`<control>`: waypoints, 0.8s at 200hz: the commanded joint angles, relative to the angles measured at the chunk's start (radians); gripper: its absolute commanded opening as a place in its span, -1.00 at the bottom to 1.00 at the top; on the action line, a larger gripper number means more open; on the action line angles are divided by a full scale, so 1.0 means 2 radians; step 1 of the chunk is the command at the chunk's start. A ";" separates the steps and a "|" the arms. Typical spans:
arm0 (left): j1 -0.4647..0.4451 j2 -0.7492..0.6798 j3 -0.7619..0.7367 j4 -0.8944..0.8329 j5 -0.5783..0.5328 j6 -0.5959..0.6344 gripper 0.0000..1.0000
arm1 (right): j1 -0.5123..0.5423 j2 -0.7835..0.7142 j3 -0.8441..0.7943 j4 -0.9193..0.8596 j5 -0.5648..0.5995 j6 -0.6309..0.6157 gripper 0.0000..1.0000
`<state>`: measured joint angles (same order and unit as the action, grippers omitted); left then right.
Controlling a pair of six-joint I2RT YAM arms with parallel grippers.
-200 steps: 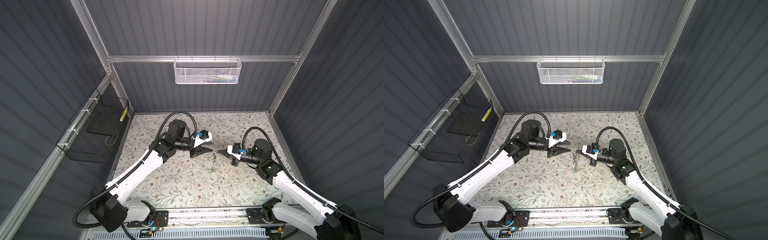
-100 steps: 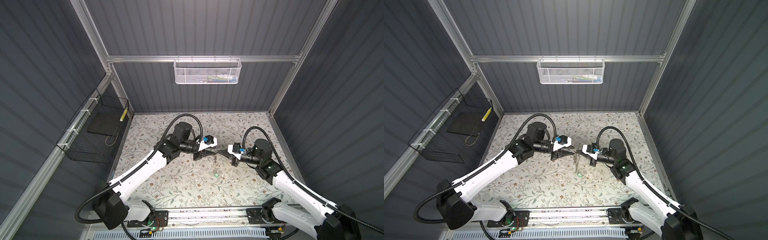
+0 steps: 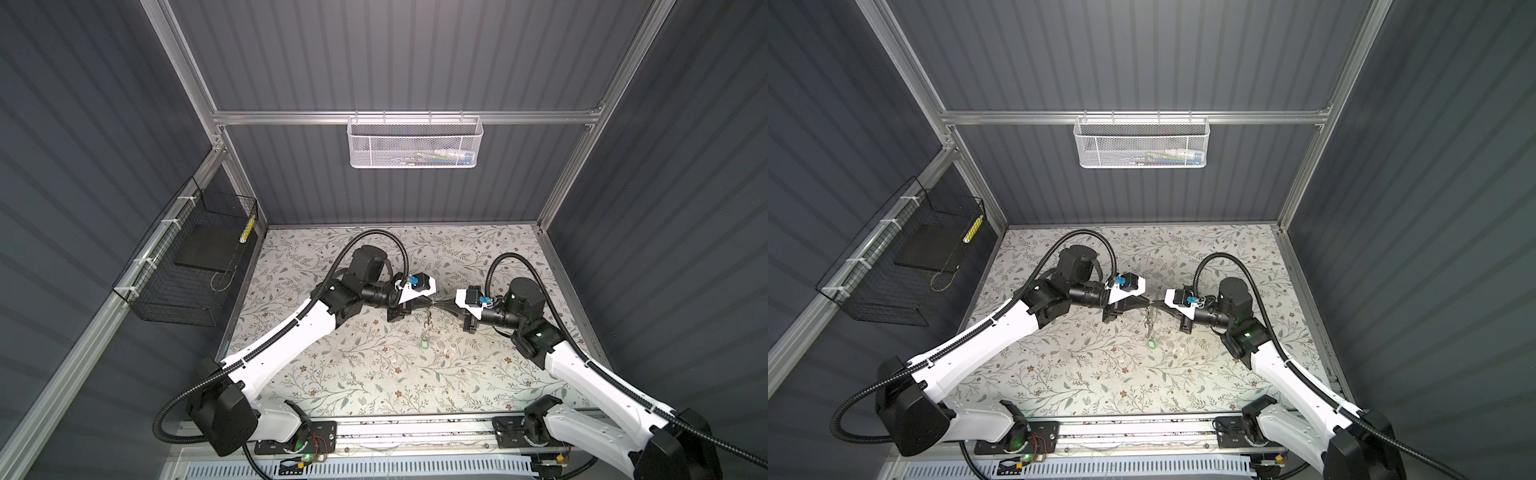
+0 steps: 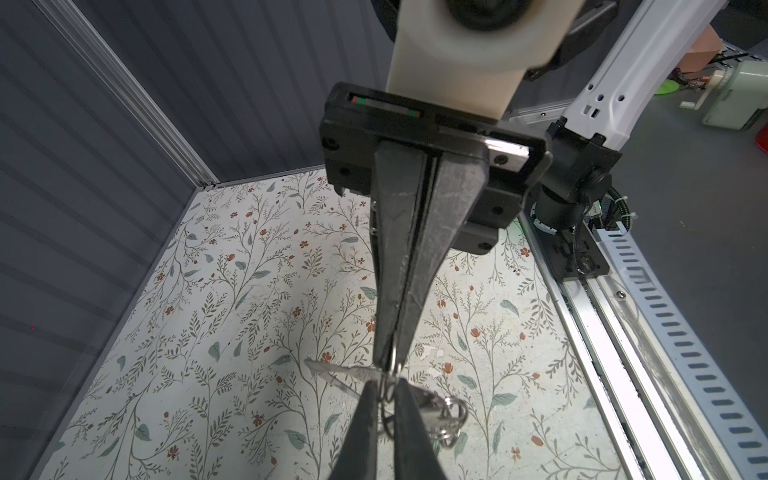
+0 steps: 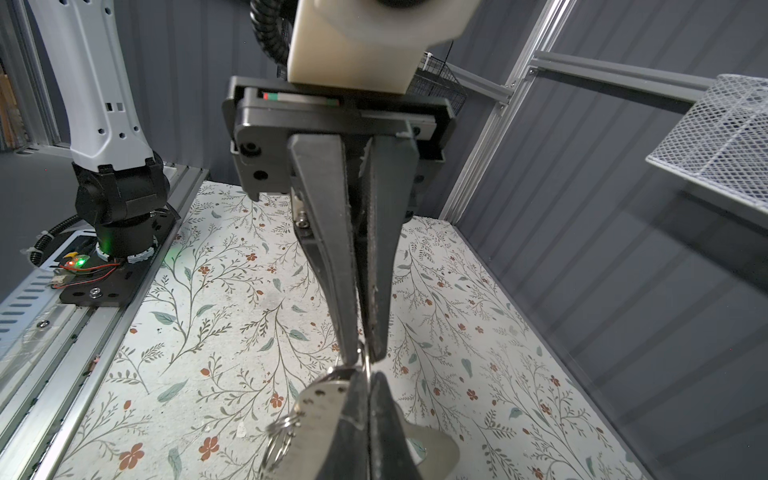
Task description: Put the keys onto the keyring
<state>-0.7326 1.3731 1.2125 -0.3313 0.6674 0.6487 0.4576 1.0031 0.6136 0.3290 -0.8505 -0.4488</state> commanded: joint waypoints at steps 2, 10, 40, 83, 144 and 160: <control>-0.004 0.007 0.023 -0.012 0.003 0.008 -0.93 | 0.000 -0.001 0.011 0.014 -0.007 0.005 -1.00; -0.004 0.007 0.026 -0.014 0.004 0.009 -0.99 | 0.000 0.000 0.011 0.014 -0.005 0.004 -1.00; -0.006 0.010 0.038 -0.030 -0.001 0.012 -1.00 | 0.000 0.000 0.017 -0.005 0.010 -0.002 -0.87; -0.007 0.027 0.086 -0.109 -0.028 0.030 -1.00 | 0.000 -0.019 0.032 -0.067 0.065 -0.033 -0.48; -0.014 0.074 0.186 -0.239 -0.051 0.058 -1.00 | 0.001 -0.028 0.049 -0.075 0.061 -0.024 -0.41; -0.017 0.085 0.204 -0.260 -0.058 0.064 -1.00 | 0.001 -0.021 0.057 -0.077 0.055 -0.021 -0.42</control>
<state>-0.7551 1.5124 1.5532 -0.7158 0.5694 0.7338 0.4576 0.9531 0.6796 0.1844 -0.7288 -0.5053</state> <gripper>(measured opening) 0.047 0.292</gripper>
